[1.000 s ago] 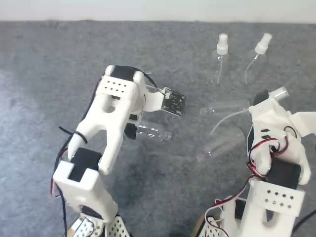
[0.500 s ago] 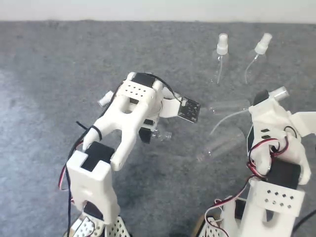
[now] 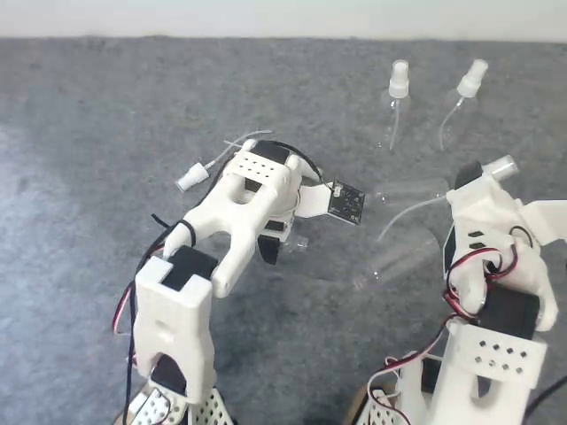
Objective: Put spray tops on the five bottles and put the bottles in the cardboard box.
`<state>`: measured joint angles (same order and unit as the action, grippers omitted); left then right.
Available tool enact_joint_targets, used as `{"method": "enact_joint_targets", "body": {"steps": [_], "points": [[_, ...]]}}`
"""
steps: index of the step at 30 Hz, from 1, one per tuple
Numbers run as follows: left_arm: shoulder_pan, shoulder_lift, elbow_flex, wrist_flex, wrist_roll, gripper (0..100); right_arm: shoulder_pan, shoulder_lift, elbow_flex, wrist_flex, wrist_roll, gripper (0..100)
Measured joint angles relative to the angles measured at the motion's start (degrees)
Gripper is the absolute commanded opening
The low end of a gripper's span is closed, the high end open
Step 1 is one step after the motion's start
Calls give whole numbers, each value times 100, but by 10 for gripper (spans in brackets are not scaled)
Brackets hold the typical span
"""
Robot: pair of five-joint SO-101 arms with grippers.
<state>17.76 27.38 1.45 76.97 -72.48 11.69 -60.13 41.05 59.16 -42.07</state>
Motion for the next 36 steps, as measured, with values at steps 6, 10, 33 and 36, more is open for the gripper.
{"method": "enact_joint_targets", "body": {"steps": [6,10,33,36], "points": [[35,35,0,0,9,163,0,0,0,0,0,6],[26,35,0,0,9,140,0,0,0,0,0,6],[-334,-1204,-167,1248,730,126,0,0,0,0,0,6],[-404,-1345,-167,1248,1029,126,0,0,0,0,0,6]]}}
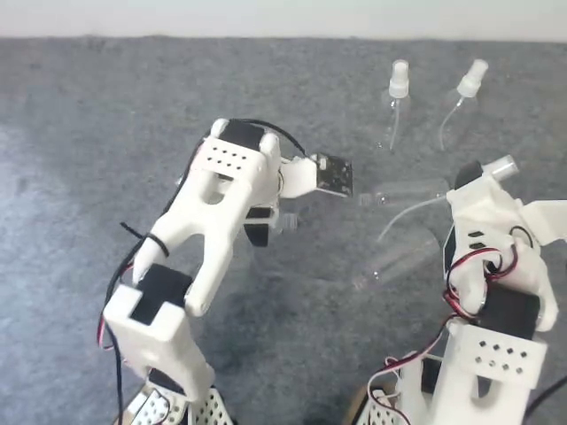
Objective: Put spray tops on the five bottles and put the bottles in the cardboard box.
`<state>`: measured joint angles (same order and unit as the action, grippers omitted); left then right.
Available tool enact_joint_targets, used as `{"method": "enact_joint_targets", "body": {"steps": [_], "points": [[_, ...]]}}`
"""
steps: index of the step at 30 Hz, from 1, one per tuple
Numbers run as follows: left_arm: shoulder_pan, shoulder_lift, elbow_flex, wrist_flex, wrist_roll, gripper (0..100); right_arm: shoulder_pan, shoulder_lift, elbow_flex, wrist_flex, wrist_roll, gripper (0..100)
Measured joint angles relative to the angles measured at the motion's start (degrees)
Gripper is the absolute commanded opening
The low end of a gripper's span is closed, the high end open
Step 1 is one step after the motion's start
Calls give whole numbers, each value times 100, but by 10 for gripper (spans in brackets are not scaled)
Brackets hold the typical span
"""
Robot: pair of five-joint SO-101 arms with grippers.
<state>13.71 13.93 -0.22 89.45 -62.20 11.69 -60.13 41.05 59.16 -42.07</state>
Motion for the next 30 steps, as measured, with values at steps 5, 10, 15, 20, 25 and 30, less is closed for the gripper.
{"method": "enact_joint_targets", "body": {"steps": [5,10,15,20,25,30], "points": [[-62,-273,0,0,475,126,0,0,0,0,0,6],[-176,-695,0,44,949,126,0,0,0,0,0,6],[-308,-1204,0,62,1398,126,0,0,0,0,0,6],[-325,-1916,290,62,1785,126,0,0,0,0,35,6],[-325,-2637,774,-158,2303,126,0,0,0,0,44,6],[-325,-3341,1310,-466,2690,126,-123,0,0,0,44,6]]}}
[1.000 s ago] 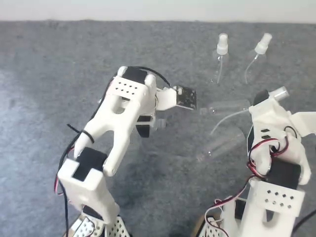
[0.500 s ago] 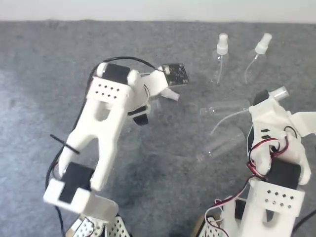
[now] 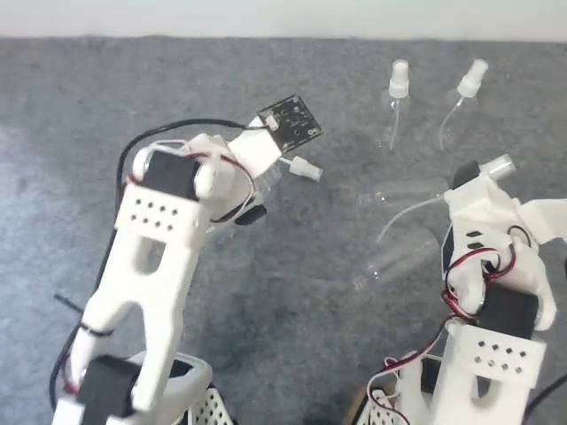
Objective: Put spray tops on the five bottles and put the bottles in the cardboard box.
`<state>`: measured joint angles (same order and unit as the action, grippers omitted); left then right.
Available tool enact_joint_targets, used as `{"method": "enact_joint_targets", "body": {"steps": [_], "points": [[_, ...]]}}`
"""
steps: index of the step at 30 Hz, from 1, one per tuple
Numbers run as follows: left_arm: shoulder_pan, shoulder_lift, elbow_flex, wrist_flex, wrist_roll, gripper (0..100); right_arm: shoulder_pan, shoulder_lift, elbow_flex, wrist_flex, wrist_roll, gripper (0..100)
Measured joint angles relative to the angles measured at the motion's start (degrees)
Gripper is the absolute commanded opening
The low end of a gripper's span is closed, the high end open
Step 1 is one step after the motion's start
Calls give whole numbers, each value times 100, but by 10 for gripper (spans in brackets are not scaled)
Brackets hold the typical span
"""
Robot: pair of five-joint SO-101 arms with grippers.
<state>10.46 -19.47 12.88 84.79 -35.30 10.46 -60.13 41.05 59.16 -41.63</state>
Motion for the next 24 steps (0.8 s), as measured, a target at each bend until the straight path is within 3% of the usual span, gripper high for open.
{"method": "enact_joint_targets", "body": {"steps": [13,24], "points": [[0,-1169,457,-501,1310,126,-149,0,141,0,0,6],[0,-1380,457,-738,2277,126,-149,0,141,0,0,6]]}}
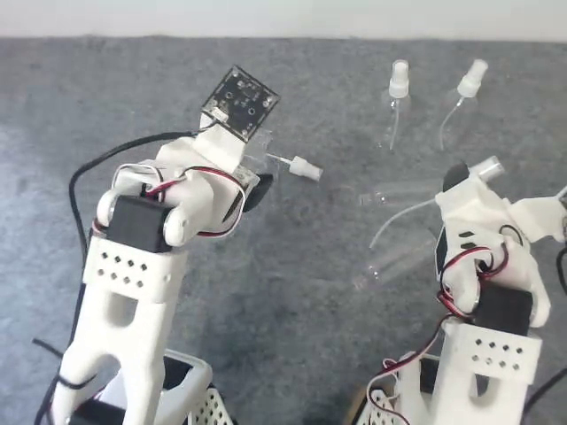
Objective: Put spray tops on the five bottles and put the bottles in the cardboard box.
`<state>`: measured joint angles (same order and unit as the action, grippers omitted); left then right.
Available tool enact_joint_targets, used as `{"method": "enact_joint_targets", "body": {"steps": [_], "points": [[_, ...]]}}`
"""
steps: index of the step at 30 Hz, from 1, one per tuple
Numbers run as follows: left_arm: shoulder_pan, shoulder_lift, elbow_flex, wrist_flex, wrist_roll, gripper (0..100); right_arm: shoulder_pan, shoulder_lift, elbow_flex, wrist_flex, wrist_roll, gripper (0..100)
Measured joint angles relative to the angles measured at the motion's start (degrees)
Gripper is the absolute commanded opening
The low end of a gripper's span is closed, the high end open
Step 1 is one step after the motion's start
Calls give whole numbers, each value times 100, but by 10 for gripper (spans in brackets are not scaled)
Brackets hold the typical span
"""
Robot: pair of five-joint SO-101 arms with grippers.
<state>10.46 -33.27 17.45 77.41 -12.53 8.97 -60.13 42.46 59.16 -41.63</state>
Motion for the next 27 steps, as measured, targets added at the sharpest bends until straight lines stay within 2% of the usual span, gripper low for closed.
{"method": "enact_joint_targets", "body": {"steps": [4,11,14,22,27], "points": [[0,0,158,-202,396,127,9,0,0,0,0,6],[0,0,976,-1055,844,130,0,0,0,0,0,6],[0,-105,1310,-1319,976,130,-237,0,0,0,0,6],[0,-2066,2646,-1943,1073,127,-308,0,0,0,9,6],[0,-3437,3684,-2374,1090,127,-316,0,0,0,343,6]]}}
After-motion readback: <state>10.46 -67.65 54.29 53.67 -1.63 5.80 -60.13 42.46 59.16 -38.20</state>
